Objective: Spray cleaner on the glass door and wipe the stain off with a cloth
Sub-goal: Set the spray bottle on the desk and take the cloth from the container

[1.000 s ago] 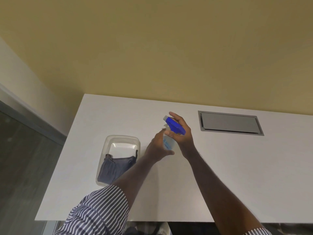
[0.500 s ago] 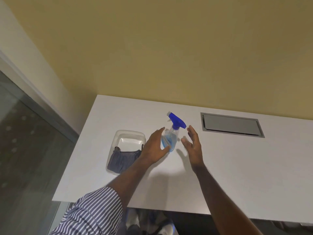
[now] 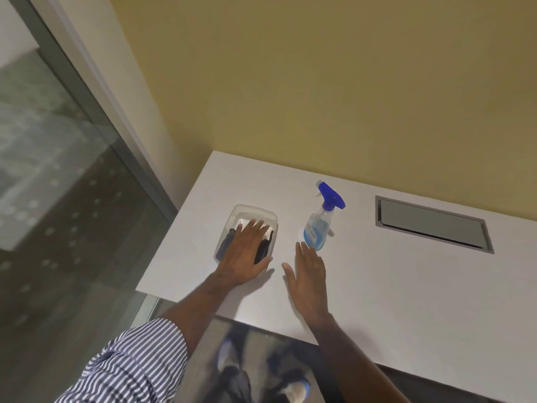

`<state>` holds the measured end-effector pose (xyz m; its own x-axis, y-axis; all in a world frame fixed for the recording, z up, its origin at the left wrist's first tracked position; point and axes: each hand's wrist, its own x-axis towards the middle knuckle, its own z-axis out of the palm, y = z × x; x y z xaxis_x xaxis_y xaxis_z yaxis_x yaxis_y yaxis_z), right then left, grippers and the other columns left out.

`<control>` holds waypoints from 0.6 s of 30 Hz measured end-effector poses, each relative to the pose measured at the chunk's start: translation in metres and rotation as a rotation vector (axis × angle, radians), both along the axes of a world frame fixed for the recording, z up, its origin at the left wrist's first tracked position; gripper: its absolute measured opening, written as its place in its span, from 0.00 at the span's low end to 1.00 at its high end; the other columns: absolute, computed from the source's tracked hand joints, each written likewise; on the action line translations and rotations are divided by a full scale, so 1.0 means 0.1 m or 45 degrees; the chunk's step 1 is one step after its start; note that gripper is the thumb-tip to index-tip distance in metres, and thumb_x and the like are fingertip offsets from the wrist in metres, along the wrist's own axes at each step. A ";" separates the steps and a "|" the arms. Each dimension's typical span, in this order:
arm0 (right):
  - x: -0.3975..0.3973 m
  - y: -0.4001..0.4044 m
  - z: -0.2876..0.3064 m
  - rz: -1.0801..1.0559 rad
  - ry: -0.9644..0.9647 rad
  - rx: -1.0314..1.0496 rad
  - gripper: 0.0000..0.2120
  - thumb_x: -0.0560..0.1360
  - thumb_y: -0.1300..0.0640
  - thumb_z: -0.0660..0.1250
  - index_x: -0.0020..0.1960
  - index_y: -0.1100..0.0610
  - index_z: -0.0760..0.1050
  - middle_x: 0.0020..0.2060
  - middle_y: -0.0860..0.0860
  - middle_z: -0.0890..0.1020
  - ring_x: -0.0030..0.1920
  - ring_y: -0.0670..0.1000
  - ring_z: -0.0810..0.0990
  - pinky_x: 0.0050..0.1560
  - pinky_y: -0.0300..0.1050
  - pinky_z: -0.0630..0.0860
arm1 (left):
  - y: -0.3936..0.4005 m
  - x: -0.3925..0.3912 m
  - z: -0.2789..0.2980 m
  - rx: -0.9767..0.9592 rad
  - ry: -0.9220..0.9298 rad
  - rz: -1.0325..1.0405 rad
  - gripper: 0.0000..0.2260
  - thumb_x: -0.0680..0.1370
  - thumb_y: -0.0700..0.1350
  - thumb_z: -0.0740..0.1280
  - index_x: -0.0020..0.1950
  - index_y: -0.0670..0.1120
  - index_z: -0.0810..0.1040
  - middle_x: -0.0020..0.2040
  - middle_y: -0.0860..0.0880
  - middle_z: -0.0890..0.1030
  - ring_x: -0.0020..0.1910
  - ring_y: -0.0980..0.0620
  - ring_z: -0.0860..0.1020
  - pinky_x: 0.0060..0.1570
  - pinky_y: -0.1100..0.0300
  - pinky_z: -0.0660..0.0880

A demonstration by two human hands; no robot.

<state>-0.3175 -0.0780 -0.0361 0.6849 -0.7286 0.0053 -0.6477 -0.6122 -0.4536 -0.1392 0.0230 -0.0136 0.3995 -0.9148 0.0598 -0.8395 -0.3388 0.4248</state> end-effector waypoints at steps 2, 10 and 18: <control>0.13 0.09 0.01 0.069 0.102 -0.030 0.38 0.82 0.33 0.40 0.84 0.55 0.56 0.83 0.53 0.59 0.83 0.55 0.56 0.82 0.54 0.49 | 0.11 0.11 0.03 0.018 -0.033 0.003 0.35 0.82 0.56 0.65 0.84 0.45 0.55 0.85 0.48 0.53 0.84 0.49 0.47 0.83 0.51 0.39; 0.79 0.18 0.12 0.089 0.156 0.009 0.38 0.81 0.33 0.43 0.84 0.53 0.53 0.84 0.51 0.56 0.84 0.54 0.52 0.82 0.53 0.42 | 0.32 0.64 0.02 0.198 -0.186 0.046 0.34 0.85 0.59 0.56 0.85 0.45 0.46 0.85 0.45 0.42 0.84 0.46 0.41 0.83 0.48 0.36; 1.26 0.22 0.10 0.152 0.406 -0.073 0.27 0.86 0.44 0.54 0.82 0.52 0.60 0.81 0.51 0.64 0.82 0.54 0.60 0.82 0.56 0.47 | 0.43 0.90 -0.21 0.323 -0.075 0.060 0.34 0.86 0.59 0.52 0.84 0.45 0.43 0.85 0.44 0.41 0.85 0.44 0.42 0.82 0.49 0.36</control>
<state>-0.1915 -0.0556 -0.0260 0.7390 -0.6479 -0.1844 -0.6737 -0.7108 -0.2025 -0.0494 0.0656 -0.0347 0.4448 -0.8838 -0.1448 -0.8408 -0.4678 0.2723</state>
